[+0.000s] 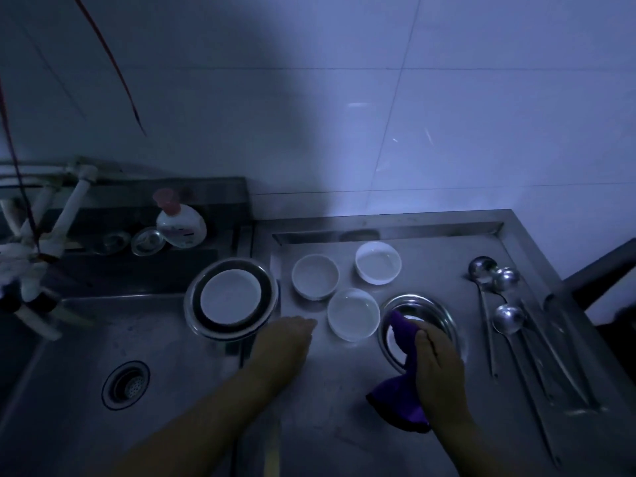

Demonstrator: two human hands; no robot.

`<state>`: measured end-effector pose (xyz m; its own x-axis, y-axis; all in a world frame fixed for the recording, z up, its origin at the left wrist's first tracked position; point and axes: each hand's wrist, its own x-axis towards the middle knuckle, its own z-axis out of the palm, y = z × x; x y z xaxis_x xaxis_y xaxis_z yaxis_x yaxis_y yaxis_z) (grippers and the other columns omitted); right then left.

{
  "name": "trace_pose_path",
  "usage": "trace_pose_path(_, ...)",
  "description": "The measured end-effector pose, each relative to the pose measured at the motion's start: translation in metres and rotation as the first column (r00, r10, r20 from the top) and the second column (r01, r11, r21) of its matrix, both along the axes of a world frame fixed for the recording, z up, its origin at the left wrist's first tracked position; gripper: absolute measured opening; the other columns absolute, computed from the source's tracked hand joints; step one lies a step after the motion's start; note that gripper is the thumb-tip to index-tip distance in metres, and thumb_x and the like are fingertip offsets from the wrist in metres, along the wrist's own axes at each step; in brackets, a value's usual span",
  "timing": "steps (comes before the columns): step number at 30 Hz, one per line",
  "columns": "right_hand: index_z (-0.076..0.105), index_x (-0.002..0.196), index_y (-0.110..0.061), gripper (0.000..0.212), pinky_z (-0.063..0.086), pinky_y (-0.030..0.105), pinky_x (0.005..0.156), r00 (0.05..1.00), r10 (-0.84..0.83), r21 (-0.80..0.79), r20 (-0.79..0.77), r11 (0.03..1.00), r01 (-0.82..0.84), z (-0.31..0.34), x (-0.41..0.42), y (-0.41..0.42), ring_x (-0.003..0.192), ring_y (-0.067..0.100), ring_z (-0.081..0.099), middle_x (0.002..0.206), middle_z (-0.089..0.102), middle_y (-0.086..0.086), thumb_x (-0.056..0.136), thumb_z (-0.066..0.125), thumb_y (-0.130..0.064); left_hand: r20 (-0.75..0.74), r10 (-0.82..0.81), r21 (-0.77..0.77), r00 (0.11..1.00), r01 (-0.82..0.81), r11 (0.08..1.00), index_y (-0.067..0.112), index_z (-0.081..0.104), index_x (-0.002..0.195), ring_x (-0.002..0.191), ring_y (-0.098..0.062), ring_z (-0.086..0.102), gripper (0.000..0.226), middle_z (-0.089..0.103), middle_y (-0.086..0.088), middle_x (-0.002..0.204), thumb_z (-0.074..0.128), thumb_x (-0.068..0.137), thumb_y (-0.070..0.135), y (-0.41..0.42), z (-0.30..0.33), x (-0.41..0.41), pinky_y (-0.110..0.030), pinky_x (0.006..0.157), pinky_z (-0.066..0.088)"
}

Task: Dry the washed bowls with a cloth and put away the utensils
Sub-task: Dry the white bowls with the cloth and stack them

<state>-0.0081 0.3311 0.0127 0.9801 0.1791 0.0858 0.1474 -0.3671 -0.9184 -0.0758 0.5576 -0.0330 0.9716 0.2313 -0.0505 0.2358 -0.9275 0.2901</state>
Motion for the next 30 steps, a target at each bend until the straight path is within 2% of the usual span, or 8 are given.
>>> trace_pose_path(3, 0.062, 0.092, -0.027, 0.035, 0.044, 0.018, 0.074, 1.000, -0.006, -0.002, 0.023, 1.000, 0.006, -0.003, 0.008, -0.017, 0.083, 0.009, 0.058, 0.089, 0.063, -0.006, 0.096, 0.046, 0.003, -0.147, 0.093, -0.289, 0.985, -0.133, 0.948, 0.014, 0.051, 0.125, 0.113, -0.025, 0.054, 0.035, 0.058, -0.008, 0.125, 0.046, 0.093, 0.027, -0.040, -0.012, 0.020, -0.030, 0.088, 0.043)
trace_pose_path(6, 0.065, 0.098, -0.018, 0.025, 0.044, 0.022, 0.078, 0.999, 0.003, -0.045, 0.039, 0.999, -0.001, -0.008, 0.018, -0.036, 0.087, 0.016, 0.059, 0.092, 0.064, -0.001, 0.096, 0.048, 0.000, -0.275, 0.360, -0.508, 0.892, -0.452, 0.733, 0.008, 0.043, 0.121, 0.110, -0.031, 0.056, 0.038, 0.056, -0.014, 0.123, 0.052, 0.089, 0.026, -0.062, -0.020, 0.049, -0.035, 0.085, 0.045)
trace_pose_path(8, 0.065, 0.101, -0.017, 0.023, 0.041, 0.012, 0.078, 0.998, 0.001, -0.069, 0.062, 0.998, 0.003, -0.010, 0.024, -0.049, 0.091, 0.014, 0.059, 0.094, 0.064, -0.002, 0.096, 0.049, -0.001, -0.346, 0.464, -0.540, 0.815, -0.578, 0.613, 0.001, 0.033, 0.130, 0.114, -0.036, 0.053, 0.051, 0.051, -0.020, 0.129, 0.054, 0.091, 0.027, -0.070, -0.028, 0.064, -0.037, 0.089, 0.043)
trace_pose_path(13, 0.066, 0.102, -0.015, 0.026, 0.042, 0.016, 0.080, 0.997, -0.005, -0.082, 0.075, 0.997, 0.011, -0.015, 0.035, -0.075, 0.091, 0.014, 0.059, 0.095, 0.065, -0.001, 0.088, 0.044, -0.018, -0.431, 0.577, -0.533, 0.694, -0.711, 0.458, -0.007, 0.039, 0.123, 0.114, -0.038, 0.052, 0.048, 0.053, -0.026, 0.127, 0.056, 0.092, 0.025, -0.080, -0.045, 0.085, -0.037, 0.089, 0.042)
trace_pose_path(19, 0.066, 0.103, -0.018, 0.021, 0.045, 0.028, 0.081, 0.996, 0.032, -0.099, 0.078, 0.995, -0.025, -0.021, 0.034, -0.086, 0.091, 0.019, 0.061, 0.096, 0.066, -0.002, 0.092, 0.048, -0.015, -0.467, 0.568, -0.544, 0.678, -0.727, 0.420, -0.007, 0.053, 0.114, 0.101, -0.037, 0.058, 0.038, 0.060, -0.024, 0.113, 0.059, 0.080, 0.009, -0.075, -0.044, 0.084, -0.034, 0.078, 0.048)
trace_pose_path(22, 0.065, 0.101, -0.020, 0.023, 0.042, 0.014, 0.079, 0.989, 0.084, -0.132, 0.119, 0.989, -0.069, -0.015, 0.028, -0.081, 0.090, 0.015, 0.060, 0.092, 0.064, -0.006, 0.090, 0.047, -0.012, -0.465, 0.539, -0.670, 0.702, -0.677, 0.304, -0.003, 0.060, 0.096, 0.090, -0.035, 0.061, 0.033, 0.063, -0.021, 0.097, 0.062, 0.067, 0.012, -0.077, -0.030, 0.067, -0.044, 0.080, 0.054)
trace_pose_path(25, 0.067, 0.101, -0.013, 0.025, 0.043, 0.019, 0.079, 0.983, 0.128, -0.155, 0.132, 0.982, -0.107, -0.008, 0.023, -0.072, 0.088, 0.020, 0.060, 0.092, 0.064, 0.000, 0.088, 0.045, -0.013, -0.425, 0.531, -0.784, 0.733, -0.592, 0.190, 0.005, 0.061, 0.075, 0.082, -0.034, 0.061, 0.007, 0.063, -0.019, 0.086, 0.062, 0.068, 0.004, -0.073, -0.008, 0.047, -0.048, 0.076, 0.053)
trace_pose_path(30, 0.066, 0.104, -0.007, 0.028, 0.047, 0.032, 0.081, 0.954, 0.200, -0.177, 0.222, 0.971, -0.162, 0.012, 0.007, -0.050, 0.088, 0.023, 0.059, 0.095, 0.063, 0.003, 0.090, 0.043, -0.013, -0.294, 0.466, -0.888, 0.834, -0.419, 0.190, 0.010, 0.064, 0.096, 0.088, -0.027, 0.066, 0.023, 0.068, -0.012, 0.095, 0.061, 0.078, -0.004, -0.060, 0.046, 0.015, -0.031, 0.064, 0.056)
